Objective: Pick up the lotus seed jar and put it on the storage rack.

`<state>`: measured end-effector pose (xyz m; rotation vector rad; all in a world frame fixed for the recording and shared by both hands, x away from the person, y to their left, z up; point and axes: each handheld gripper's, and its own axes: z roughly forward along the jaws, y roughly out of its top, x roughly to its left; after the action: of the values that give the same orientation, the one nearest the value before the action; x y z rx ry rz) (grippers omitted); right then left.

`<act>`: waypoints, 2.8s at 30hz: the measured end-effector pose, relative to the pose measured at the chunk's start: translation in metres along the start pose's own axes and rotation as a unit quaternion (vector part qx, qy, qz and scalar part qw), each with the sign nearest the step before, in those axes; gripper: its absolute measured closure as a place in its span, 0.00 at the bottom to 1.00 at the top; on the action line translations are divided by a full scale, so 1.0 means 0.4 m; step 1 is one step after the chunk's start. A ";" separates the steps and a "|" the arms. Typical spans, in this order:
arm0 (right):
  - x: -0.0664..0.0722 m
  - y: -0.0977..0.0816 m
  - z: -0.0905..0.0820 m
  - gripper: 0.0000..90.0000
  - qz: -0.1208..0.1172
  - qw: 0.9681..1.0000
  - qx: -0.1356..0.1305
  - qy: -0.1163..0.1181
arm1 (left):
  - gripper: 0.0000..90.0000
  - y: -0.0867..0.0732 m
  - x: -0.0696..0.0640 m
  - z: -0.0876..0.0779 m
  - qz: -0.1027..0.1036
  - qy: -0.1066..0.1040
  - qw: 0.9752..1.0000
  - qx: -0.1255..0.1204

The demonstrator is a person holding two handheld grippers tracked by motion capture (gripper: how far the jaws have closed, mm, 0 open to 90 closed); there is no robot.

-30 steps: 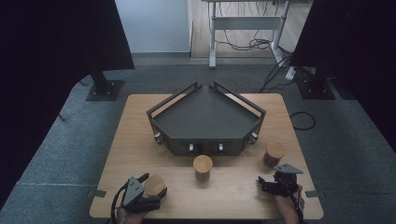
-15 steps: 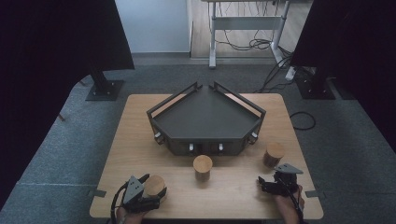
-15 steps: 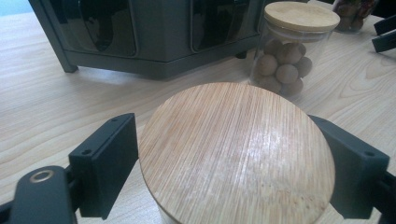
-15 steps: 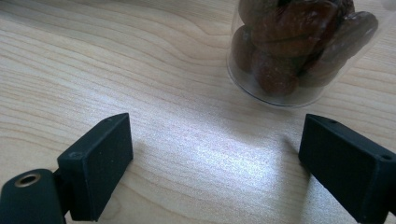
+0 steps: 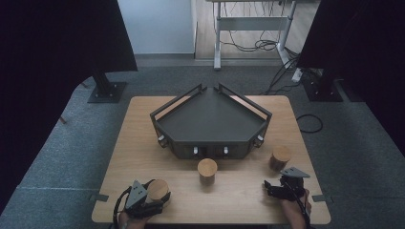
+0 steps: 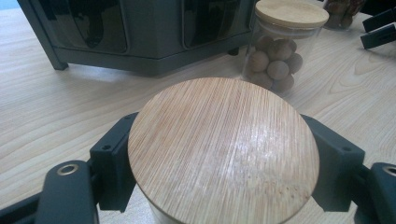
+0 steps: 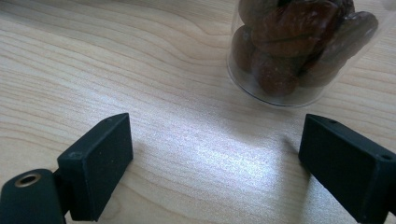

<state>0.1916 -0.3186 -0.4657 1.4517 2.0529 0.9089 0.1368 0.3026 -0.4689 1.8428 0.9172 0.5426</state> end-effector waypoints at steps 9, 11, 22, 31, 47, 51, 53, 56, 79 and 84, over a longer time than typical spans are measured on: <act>0.000 0.000 0.000 0.11 -0.001 1.000 0.000 0.001 | 0.26 0.001 -0.013 -0.003 0.006 0.017 1.000 -0.002; 0.000 0.000 0.000 0.11 0.000 1.000 0.000 0.001 | 0.26 0.001 -0.013 -0.006 0.005 0.019 1.000 -0.006; 0.000 0.000 0.000 0.11 0.000 1.000 0.000 0.000 | 0.26 0.001 -0.007 -0.019 -0.003 0.014 1.000 -0.028; 0.000 0.000 0.000 0.11 0.000 1.000 0.000 0.001 | 0.26 0.008 -0.006 -0.021 -0.004 0.013 0.999 -0.031; 0.000 -0.001 -0.001 0.11 -0.001 1.000 0.000 0.002 | 0.26 0.020 -0.002 -0.026 -0.008 0.010 0.999 -0.040; -0.001 -0.001 -0.002 0.11 -0.001 1.000 0.000 0.003 | 0.26 0.022 0.005 -0.029 -0.015 0.007 0.999 -0.045; -0.001 -0.001 -0.002 0.11 -0.001 1.000 0.000 0.003 | 0.26 0.023 0.007 -0.029 -0.017 0.006 0.999 -0.046; -0.001 -0.001 -0.002 0.11 -0.001 1.000 0.000 0.003 | 0.26 0.027 0.009 -0.029 -0.017 0.006 0.999 -0.046; -0.001 -0.002 -0.002 0.11 -0.002 1.000 0.000 0.003 | 0.26 0.068 0.013 -0.032 -0.007 0.000 0.998 -0.057; -0.001 -0.002 -0.002 0.11 -0.002 1.000 0.000 0.003 | 0.26 0.082 0.015 -0.033 -0.005 -0.001 0.998 -0.058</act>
<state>0.1908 -0.3192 -0.4656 1.4460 2.0597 0.9128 0.1428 0.3067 -0.4340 1.7342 0.8753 0.5752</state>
